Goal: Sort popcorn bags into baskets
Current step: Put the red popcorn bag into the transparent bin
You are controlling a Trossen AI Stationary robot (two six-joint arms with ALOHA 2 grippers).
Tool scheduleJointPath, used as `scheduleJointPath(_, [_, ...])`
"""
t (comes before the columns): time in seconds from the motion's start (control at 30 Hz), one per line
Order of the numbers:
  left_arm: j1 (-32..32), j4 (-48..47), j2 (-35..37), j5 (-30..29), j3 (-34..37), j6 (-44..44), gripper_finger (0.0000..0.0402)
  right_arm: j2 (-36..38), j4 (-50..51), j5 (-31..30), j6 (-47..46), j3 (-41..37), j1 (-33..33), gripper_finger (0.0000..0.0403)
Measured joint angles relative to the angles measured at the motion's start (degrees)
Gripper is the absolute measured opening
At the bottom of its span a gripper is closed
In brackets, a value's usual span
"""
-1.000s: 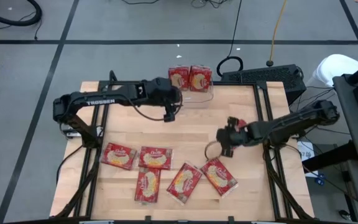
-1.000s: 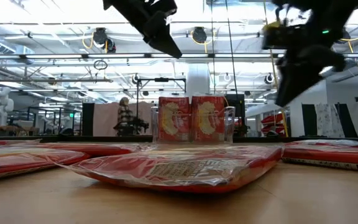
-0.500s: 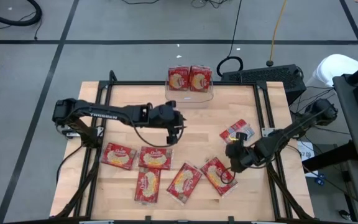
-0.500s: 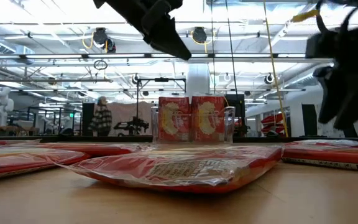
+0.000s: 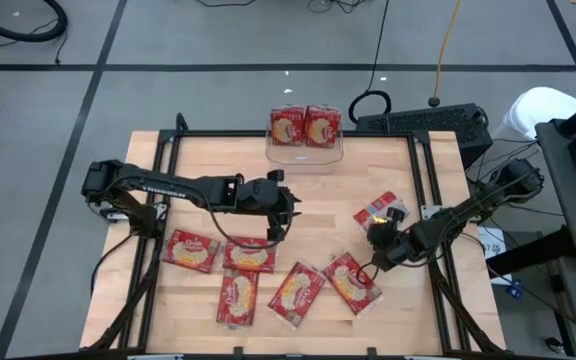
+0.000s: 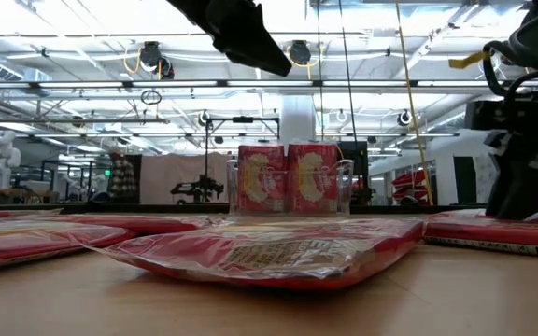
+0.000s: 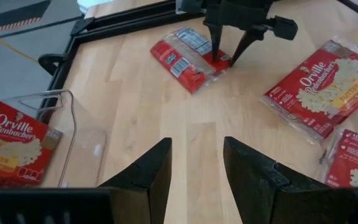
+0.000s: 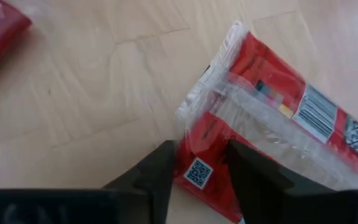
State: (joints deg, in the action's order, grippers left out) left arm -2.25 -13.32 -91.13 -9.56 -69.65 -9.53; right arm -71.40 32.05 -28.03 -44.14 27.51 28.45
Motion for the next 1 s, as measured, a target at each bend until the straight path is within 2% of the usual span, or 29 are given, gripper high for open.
scheduleJointPath(0.1, [-0.18, 0.01, 0.00, -0.05, 0.00, 0.23, 0.0152, 0.09, -2.27, 0.11, -1.65, -1.04, -0.28, 0.0097])
scheduleJointPath(0.23, [-0.52, 0.25, 0.00, -0.07, 0.00, -0.44, 0.0152, 0.04, -5.07, -0.44, -2.58, -1.44, -0.28, 0.0027])
scheduleJointPath(0.3, [-0.52, 0.72, 0.00, -0.07, 0.00, -0.46, 0.0152, 0.04, -6.65, -0.72, -2.98, -1.44, -0.51, 0.0008])
scheduleJointPath(0.53, [-0.47, 5.54, 0.00, -0.14, -0.02, -0.76, 0.0152, 0.00, -12.31, -2.58, -2.84, -0.35, -1.51, 0.0001])
scheduleJointPath(0.67, [-0.58, 8.37, -0.76, -0.07, -0.09, -1.82, 0.0152, 0.00, -15.36, -3.64, 0.33, 1.59, -1.49, 0.0000])
scheduleJointPath(0.83, [-1.07, 11.11, -4.48, 0.50, -0.07, -6.11, 0.0158, 0.04, -18.03, -4.56, 4.57, 3.92, -1.49, 0.0000])
scheduleJointPath(1.0, [-1.95, 18.06, -10.90, 0.52, -0.09, -10.13, 0.0193, 0.02, -18.19, -4.87, 7.76, 5.71, -1.76, 0.0000])
